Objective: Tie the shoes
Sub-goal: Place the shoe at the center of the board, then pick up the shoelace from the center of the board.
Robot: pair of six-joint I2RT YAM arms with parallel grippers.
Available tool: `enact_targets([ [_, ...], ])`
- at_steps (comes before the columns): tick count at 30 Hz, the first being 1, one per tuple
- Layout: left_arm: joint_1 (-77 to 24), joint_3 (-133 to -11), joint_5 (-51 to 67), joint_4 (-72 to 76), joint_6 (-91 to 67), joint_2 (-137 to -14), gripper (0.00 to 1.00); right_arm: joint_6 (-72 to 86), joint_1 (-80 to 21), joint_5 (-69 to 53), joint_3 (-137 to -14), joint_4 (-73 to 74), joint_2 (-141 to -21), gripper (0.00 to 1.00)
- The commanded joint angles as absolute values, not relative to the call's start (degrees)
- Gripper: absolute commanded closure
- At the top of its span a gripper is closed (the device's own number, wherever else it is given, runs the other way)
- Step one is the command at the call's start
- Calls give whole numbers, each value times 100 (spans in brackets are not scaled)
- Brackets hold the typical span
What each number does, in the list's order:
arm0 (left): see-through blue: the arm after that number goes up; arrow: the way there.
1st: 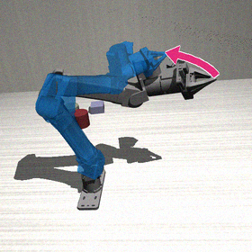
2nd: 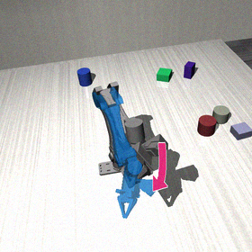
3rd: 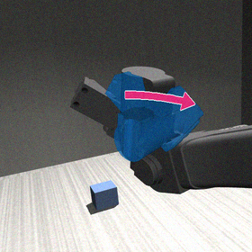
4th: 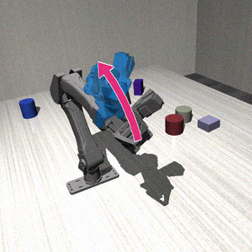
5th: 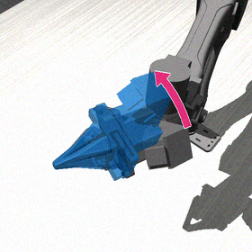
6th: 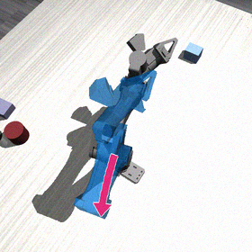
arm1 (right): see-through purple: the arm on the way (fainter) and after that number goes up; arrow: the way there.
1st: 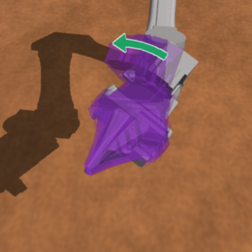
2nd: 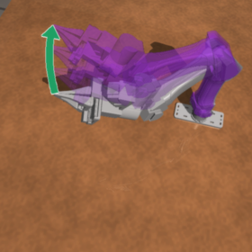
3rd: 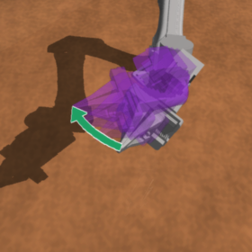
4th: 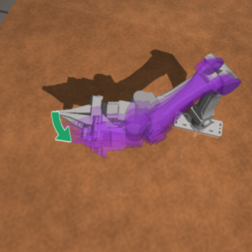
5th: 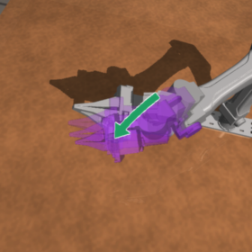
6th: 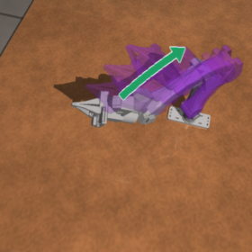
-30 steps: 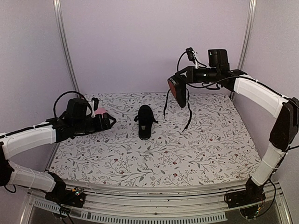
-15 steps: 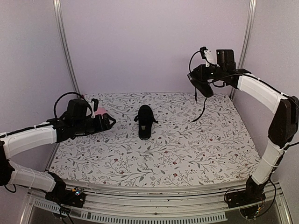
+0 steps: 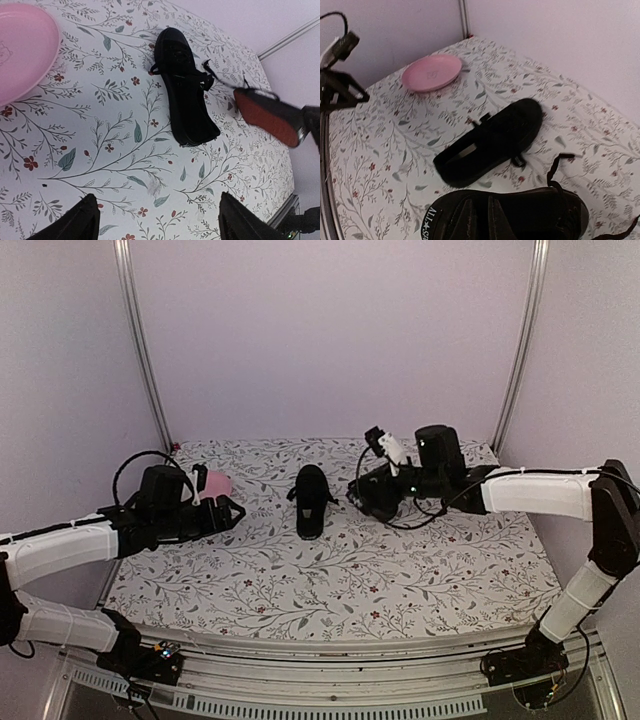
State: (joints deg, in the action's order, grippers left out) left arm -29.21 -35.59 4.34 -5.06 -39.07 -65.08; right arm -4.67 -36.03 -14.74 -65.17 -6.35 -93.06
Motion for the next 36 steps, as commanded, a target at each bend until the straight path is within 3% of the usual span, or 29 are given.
enact_targets([
  [1,-2856,-3467,536,-421,-3887,-6293,19,-257,-4403,-1428,-5582,-1605,-8847,98],
  [7,-2856,-3356,562,-439,-3909,-6074,19,-117,-5238,-1308,-4926,-1167,-8280,98],
  [15,-2918,-3179,842,-206,-3950,-6070,19,193,-5721,-2359,-4639,-214,-8384,97],
  [17,-3018,-3176,891,-174,-3974,-6069,19,392,-5822,-2293,-4603,-109,-8369,85],
  [20,-3296,-3138,867,-35,-4132,-6062,19,748,-5833,-1796,-4416,-165,-8023,36],
  [22,-3523,-3082,877,161,-4360,-6100,19,981,-5763,-1308,-4282,-248,-7749,24],
  [29,-4437,-2993,697,1160,-5218,-6888,19,2545,-4715,265,-4127,-79,-7517,15],
  [36,-4966,-3505,818,1927,-5805,-8313,22,3848,-4257,1830,-5625,1839,-9029,18],
])
